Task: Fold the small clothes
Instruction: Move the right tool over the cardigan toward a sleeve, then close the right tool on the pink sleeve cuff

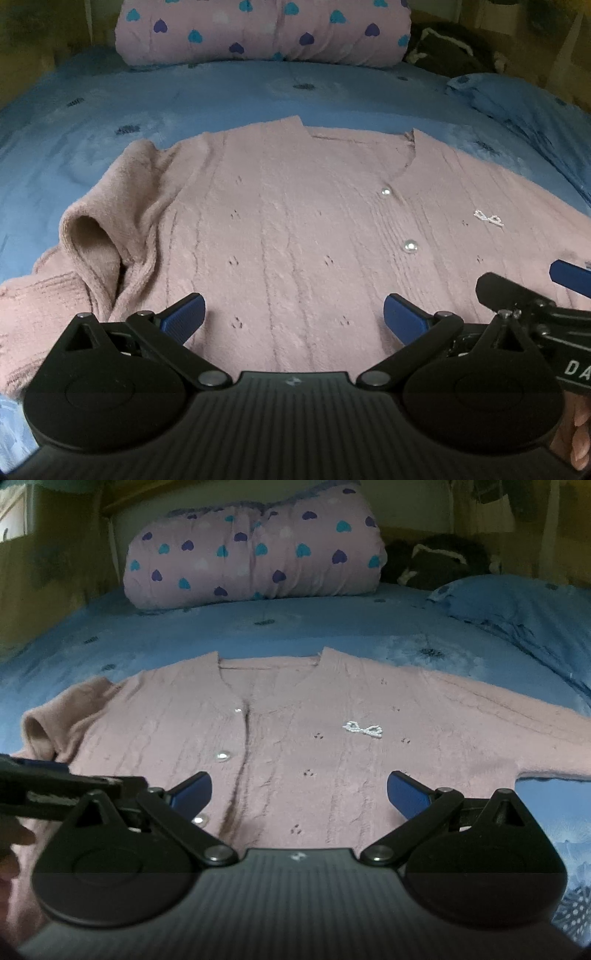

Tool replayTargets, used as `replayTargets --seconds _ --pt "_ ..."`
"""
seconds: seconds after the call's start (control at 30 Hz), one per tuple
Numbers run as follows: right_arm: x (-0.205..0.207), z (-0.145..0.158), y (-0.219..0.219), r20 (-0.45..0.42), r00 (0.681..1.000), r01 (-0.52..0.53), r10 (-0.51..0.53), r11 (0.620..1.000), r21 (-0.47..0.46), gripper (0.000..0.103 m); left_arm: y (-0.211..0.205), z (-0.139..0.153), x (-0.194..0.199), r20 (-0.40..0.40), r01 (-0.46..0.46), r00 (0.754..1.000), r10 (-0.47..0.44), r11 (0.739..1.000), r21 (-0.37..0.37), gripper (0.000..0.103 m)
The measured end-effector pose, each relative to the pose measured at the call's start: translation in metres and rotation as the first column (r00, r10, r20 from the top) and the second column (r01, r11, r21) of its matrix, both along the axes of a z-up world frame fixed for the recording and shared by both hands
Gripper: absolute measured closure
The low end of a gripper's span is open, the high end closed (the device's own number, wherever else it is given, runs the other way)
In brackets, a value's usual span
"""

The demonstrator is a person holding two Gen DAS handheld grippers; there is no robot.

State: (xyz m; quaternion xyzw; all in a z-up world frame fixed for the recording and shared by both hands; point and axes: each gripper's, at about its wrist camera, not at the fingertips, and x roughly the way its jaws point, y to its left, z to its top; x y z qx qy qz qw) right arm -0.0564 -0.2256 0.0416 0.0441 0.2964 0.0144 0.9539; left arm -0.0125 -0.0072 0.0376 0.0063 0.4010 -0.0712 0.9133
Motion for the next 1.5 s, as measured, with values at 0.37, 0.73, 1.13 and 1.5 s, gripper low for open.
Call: replayTargets --seconds 0.37,0.73,1.13,1.5 --pt "-0.01 0.023 -0.031 -0.023 0.998 0.063 -0.062 0.996 0.067 0.0 0.008 0.005 -0.004 -0.011 0.033 0.999 -0.034 0.998 -0.048 0.0" --pt "-0.012 0.028 -0.137 -0.044 0.934 0.358 -0.356 0.929 0.092 0.0 0.006 0.002 -0.007 0.019 -0.005 1.0 0.005 1.0 -0.004 0.0" --pt "-0.016 -0.013 -0.247 -0.106 0.754 0.656 -0.648 0.74 0.149 0.0 -0.02 0.018 -0.01 0.023 -0.076 0.997 0.076 0.997 0.01 0.0" --pt "0.011 -0.037 -0.293 -0.23 0.603 0.79 -0.764 0.531 0.307 0.0 -0.034 0.013 -0.011 -0.014 -0.095 0.995 0.094 0.995 -0.038 0.0"
